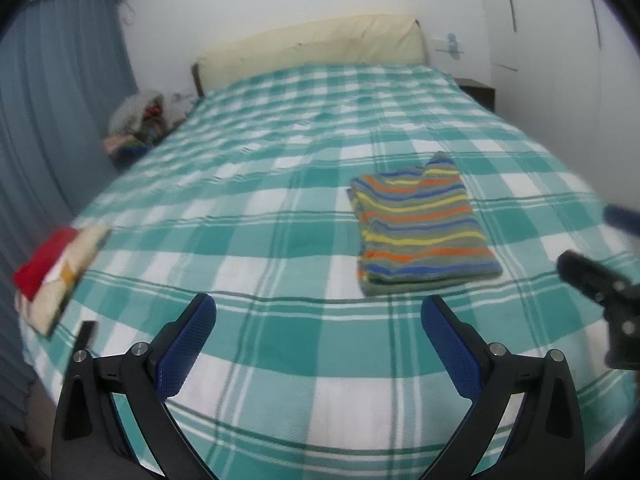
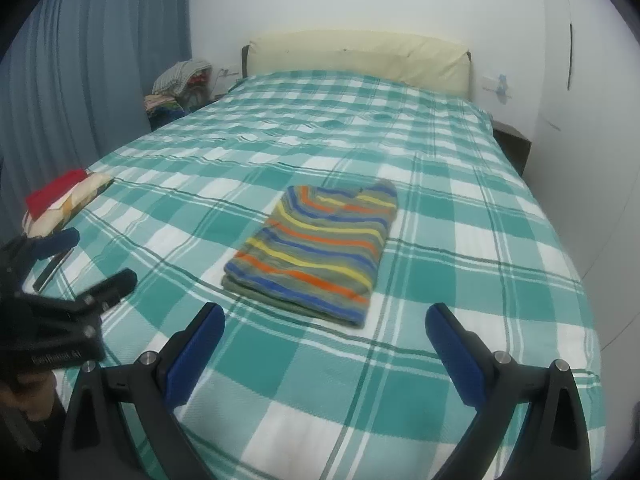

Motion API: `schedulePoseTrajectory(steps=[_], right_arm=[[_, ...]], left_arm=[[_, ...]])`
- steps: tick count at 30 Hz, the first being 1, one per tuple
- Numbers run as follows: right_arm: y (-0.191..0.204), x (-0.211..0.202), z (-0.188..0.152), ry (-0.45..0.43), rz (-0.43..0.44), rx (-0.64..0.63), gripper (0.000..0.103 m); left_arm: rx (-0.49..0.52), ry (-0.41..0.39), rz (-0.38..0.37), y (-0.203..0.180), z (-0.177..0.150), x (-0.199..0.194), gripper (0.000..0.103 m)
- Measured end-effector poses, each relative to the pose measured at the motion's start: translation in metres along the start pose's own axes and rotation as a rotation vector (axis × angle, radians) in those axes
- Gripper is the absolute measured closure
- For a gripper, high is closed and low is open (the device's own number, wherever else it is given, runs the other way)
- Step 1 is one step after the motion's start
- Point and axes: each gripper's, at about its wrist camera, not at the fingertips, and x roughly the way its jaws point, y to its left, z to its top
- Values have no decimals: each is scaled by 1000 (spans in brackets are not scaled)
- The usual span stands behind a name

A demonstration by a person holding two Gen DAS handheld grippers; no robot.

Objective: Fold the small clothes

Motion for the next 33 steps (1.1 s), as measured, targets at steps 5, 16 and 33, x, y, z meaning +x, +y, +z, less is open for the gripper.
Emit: schedulePoseTrajectory(steps=[5, 16, 33], right_arm=[[9, -6, -8, -11, -52, -27, 2], [-3, 16, -29, 28, -48, 39, 2], [19, 6, -24, 76, -53, -8, 2]], left_arm=[[26, 30, -1, -6, -6, 10, 0], [-7, 92, -73, -11, -19, 28, 0], [-36, 133, -102, -1, -18, 22, 0]])
